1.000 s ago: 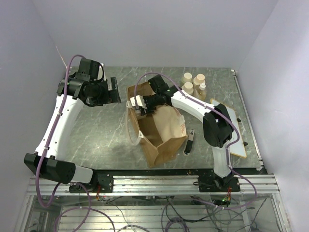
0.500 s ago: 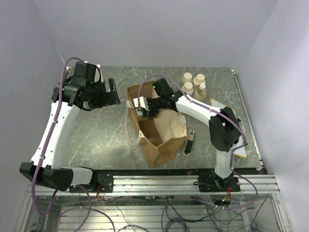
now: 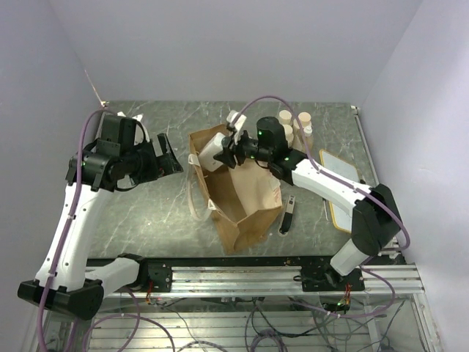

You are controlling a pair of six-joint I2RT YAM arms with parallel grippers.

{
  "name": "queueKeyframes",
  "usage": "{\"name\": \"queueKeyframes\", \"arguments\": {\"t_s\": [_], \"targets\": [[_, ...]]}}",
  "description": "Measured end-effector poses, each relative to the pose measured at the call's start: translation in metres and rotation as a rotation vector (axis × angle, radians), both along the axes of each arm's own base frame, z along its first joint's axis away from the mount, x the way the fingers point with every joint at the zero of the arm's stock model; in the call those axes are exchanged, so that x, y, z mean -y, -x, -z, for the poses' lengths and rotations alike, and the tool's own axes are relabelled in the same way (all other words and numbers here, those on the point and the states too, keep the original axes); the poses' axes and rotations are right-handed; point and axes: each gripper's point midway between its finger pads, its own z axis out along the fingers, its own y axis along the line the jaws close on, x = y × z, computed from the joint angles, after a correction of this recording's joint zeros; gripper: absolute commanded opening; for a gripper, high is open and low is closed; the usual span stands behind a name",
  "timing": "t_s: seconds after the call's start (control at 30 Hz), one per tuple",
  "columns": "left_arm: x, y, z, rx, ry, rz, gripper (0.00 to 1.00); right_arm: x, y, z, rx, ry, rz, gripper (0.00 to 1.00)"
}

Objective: Take the personal care products out of the canvas bag

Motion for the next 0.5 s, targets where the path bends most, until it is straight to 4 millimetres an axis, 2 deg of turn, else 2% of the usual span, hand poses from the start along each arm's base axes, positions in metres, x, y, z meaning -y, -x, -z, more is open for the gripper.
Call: {"name": "queueKeyframes", "arguments": {"t_s": [0.2,0.33,0.5], "targets": [[0.0,0.015,-0.006,0.021,0.046,-0.021,0.99,0.024,0.012,-0.013,-0.304,-0.22,0.269,0.0],[0.0,0.028,-0.001,0.014,0.074,-0.039,0.99,0.039,0.023,-0.019,-0.479,-0.347,0.397,0.0],[0.002,0.039,0.011,-0.018,0.121,-0.066,0.99,0.057,0.028,-0.056,-0.581,-0.509,0.504,0.0]]}}
